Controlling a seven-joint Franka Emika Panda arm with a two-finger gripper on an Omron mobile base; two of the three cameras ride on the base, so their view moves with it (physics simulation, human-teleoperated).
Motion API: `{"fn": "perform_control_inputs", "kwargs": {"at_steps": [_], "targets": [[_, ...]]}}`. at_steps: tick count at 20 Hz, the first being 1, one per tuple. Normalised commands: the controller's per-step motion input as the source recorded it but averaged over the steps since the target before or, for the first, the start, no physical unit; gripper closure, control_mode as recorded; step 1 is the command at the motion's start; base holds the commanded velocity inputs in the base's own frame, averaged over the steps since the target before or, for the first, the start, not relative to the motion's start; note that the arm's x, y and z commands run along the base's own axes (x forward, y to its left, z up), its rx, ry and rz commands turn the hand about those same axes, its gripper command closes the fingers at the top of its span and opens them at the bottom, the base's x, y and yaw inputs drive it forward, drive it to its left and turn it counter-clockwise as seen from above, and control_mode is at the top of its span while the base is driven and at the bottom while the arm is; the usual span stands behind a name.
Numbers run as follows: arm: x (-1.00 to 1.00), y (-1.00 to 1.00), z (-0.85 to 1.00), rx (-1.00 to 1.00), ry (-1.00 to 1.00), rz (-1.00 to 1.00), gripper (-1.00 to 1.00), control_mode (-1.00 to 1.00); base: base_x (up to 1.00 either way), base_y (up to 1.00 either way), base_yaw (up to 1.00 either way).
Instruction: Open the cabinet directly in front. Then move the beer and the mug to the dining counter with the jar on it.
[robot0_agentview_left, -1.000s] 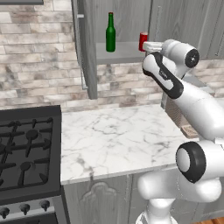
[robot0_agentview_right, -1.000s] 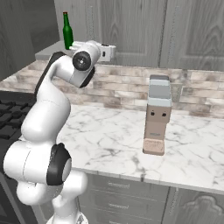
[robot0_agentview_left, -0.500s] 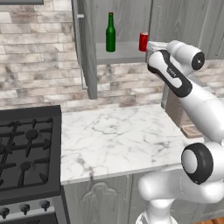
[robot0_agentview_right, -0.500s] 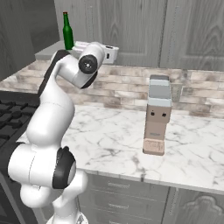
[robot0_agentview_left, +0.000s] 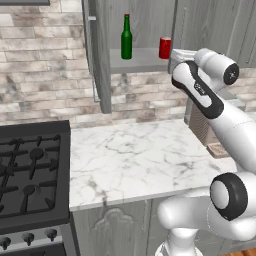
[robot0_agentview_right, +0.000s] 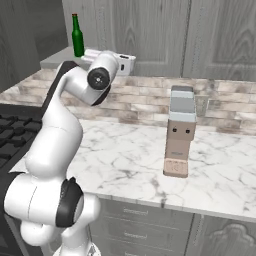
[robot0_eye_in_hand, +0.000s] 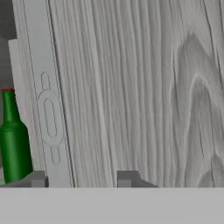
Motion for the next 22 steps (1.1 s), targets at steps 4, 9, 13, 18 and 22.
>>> {"fn": "perform_control_inputs", "kwargs": {"at_steps": [4,9,13,18,22], "targets": [[-0.52,-1.0,0.32,0.03,0.0,0.0,1.0,-1.0,0.0,0.0,0.0],[-0.53,-1.0,0.35,0.05,0.0,-0.03,1.0,-1.0,0.0,0.0,0.0],[-0.6,-1.0,0.33,0.08,-0.01,-0.04,1.0,-1.0,0.0,0.0,0.0],[-0.63,-1.0,-0.02,0.05,-0.2,-0.02,1.0,-1.0,0.0,0.0,0.0],[-0.69,-1.0,-0.36,0.1,-0.42,0.0,1.0,-1.0,0.0,0.0,0.0]]}}
